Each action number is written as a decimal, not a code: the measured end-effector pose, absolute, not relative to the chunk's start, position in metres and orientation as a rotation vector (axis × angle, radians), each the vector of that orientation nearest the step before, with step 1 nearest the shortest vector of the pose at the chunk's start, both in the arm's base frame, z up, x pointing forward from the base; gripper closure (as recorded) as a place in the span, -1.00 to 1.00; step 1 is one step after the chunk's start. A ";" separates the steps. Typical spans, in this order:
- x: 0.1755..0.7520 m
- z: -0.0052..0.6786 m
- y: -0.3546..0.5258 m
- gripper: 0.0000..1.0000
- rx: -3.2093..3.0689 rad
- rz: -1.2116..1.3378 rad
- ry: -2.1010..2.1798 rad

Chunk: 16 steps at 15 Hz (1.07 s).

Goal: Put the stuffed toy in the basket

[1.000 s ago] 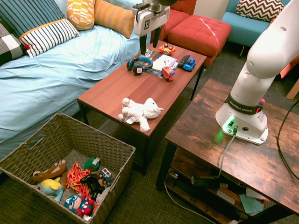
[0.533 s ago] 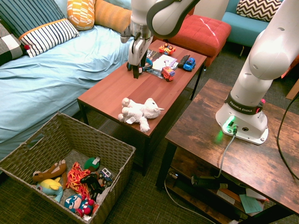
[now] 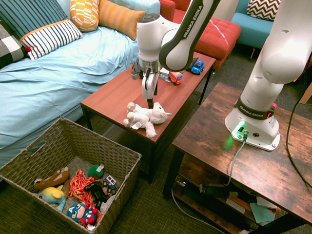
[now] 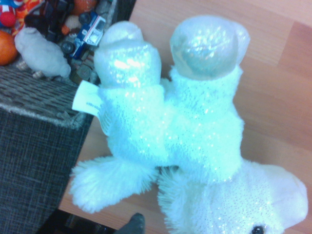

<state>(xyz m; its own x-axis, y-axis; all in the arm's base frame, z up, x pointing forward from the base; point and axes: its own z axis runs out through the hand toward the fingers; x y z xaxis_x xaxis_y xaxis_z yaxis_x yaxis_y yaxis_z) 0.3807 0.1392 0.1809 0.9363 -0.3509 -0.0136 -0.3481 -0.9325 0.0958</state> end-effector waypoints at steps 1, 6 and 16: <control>0.378 0.170 0.138 -1.00 2.998 -0.059 -0.532; 0.380 0.135 0.142 -1.00 2.983 -0.068 -0.472; 0.396 0.112 0.156 -1.00 2.952 -0.044 -0.442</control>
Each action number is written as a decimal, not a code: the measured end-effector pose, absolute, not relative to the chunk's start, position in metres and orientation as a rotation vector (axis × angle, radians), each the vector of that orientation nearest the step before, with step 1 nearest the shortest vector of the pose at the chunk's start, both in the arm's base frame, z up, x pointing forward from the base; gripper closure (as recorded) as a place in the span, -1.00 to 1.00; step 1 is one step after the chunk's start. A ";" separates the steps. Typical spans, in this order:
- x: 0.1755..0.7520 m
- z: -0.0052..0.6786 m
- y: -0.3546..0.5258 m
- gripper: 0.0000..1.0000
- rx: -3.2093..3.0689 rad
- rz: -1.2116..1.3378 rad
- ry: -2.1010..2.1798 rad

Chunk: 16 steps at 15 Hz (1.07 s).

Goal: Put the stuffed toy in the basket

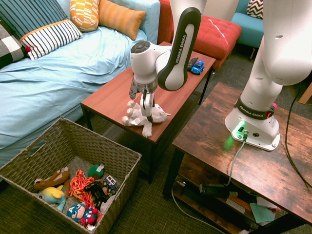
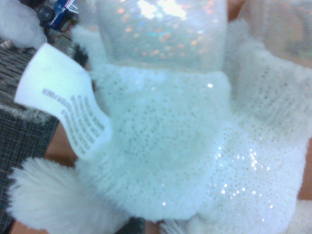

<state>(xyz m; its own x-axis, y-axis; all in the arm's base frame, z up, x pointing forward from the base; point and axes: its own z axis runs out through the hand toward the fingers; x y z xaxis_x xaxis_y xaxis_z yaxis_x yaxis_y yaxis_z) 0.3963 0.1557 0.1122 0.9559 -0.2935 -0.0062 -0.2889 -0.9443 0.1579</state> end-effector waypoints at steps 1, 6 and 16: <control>0.398 0.110 0.157 -1.00 2.950 -0.042 -0.446; 0.400 0.102 0.161 1.00 2.948 -0.045 -0.463; 0.404 0.101 0.159 1.00 2.956 -0.064 -0.499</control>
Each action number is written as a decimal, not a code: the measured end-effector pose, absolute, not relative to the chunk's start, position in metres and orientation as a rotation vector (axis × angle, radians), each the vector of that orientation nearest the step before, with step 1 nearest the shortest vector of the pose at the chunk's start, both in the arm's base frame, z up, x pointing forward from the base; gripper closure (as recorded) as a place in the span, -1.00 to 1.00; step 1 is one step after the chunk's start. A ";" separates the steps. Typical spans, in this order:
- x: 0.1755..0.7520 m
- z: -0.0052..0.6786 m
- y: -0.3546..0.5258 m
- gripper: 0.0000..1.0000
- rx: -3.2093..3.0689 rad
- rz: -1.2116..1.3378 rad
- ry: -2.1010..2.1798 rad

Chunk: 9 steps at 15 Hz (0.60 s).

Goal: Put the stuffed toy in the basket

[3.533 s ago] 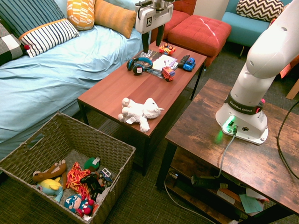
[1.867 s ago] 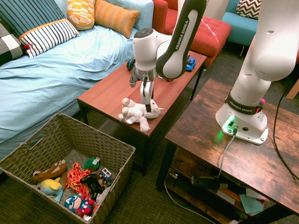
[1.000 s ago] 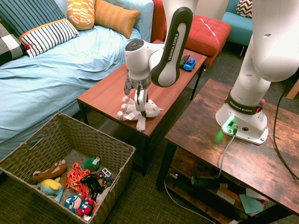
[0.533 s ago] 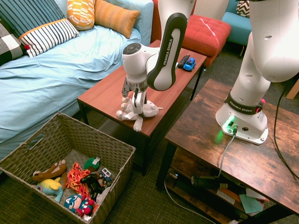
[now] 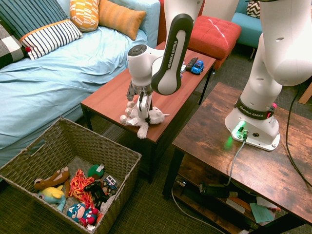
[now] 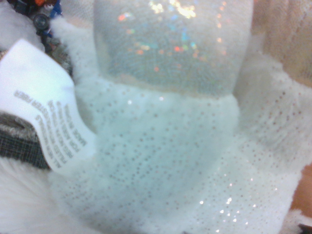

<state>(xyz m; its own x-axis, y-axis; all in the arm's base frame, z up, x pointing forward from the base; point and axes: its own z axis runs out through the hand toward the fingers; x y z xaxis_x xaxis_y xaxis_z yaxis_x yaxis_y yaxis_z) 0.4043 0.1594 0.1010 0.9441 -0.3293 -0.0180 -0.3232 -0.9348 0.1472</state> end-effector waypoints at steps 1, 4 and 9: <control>0.405 0.101 0.159 1.00 2.957 -0.066 -0.506; 0.406 0.101 0.156 1.00 2.955 -0.070 -0.529; 0.411 0.104 0.147 1.00 2.950 -0.057 -0.576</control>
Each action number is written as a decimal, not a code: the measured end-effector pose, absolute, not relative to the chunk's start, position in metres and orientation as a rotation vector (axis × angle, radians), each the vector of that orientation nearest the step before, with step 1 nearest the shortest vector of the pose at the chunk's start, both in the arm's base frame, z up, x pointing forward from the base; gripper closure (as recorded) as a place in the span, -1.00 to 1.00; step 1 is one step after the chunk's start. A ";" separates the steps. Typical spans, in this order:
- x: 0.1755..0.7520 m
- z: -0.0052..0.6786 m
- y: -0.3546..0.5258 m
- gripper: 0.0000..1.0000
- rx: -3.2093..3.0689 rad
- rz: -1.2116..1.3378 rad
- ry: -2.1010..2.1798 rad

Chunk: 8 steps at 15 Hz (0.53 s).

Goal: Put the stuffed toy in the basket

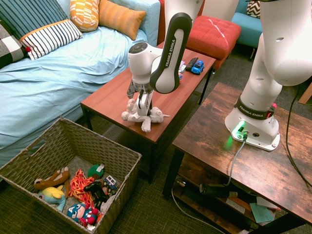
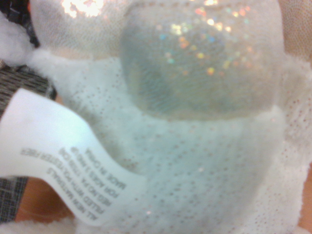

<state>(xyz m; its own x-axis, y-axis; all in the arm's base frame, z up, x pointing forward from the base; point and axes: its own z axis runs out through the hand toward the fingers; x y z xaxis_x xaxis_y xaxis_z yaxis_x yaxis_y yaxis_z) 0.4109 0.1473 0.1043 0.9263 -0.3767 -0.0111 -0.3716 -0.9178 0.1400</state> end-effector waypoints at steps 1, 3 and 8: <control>0.412 0.107 0.145 1.00 2.951 -0.048 -0.590; 0.415 0.125 0.142 1.00 2.964 -0.011 -0.623; 0.420 0.207 0.170 1.00 3.032 0.154 -0.677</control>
<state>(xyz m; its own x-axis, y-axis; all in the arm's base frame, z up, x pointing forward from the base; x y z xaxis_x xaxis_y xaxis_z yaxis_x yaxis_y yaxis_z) 0.4201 0.1701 0.2068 0.9005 -0.4224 0.1031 -0.4255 -0.9049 0.0086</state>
